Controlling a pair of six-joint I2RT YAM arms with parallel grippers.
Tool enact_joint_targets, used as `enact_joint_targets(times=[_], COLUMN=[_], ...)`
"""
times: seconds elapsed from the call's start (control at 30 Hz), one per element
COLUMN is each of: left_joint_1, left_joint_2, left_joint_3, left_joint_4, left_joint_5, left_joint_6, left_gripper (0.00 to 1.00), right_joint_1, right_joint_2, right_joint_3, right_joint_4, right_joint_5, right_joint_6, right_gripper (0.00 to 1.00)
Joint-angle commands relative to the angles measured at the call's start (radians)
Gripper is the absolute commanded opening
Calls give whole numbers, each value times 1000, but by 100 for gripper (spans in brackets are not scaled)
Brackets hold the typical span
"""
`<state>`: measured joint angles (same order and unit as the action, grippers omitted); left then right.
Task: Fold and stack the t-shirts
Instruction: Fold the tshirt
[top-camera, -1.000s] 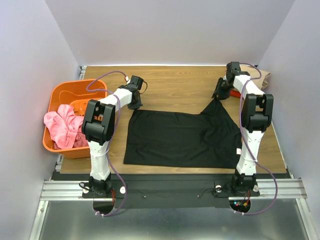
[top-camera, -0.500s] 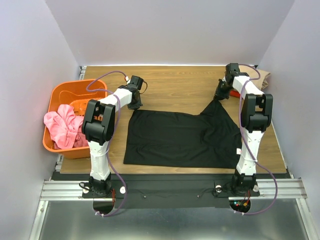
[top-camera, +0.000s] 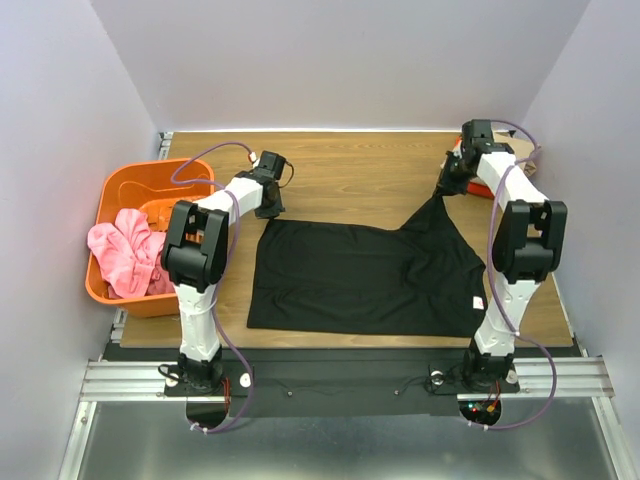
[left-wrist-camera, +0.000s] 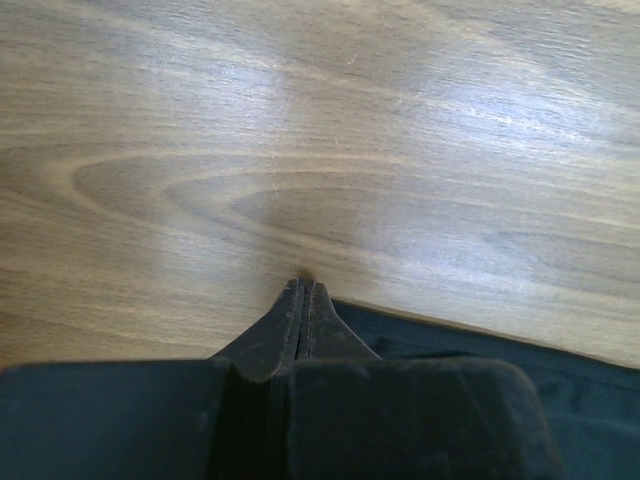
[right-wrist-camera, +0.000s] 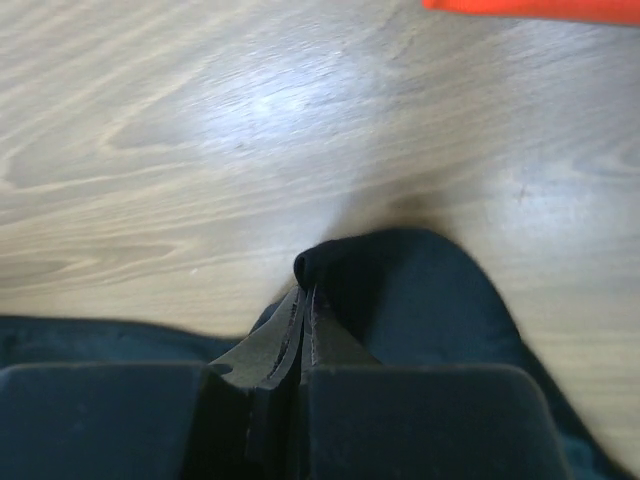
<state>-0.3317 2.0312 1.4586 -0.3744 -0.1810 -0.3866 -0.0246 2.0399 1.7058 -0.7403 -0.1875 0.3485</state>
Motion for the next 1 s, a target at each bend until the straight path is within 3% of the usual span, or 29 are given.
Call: enact_joint_targets(times=[0.0,0.97], left_joint_1=[3,2], left_joint_2=[-118,-503], left_joint_3=[-38,-431], left_joint_4=[37,155], left_joint_5=[3,94], left_joint_6=[-5,64], left_gripper=[0,0], right_joint_1=[8,6], right_joint_2=[-105,-636], right_joint_3=[-23,-379], right_joint_4=[-11,-484], right_joint_5=[22,31], right_joint_6=[15,-20], right_gripper=[0,0])
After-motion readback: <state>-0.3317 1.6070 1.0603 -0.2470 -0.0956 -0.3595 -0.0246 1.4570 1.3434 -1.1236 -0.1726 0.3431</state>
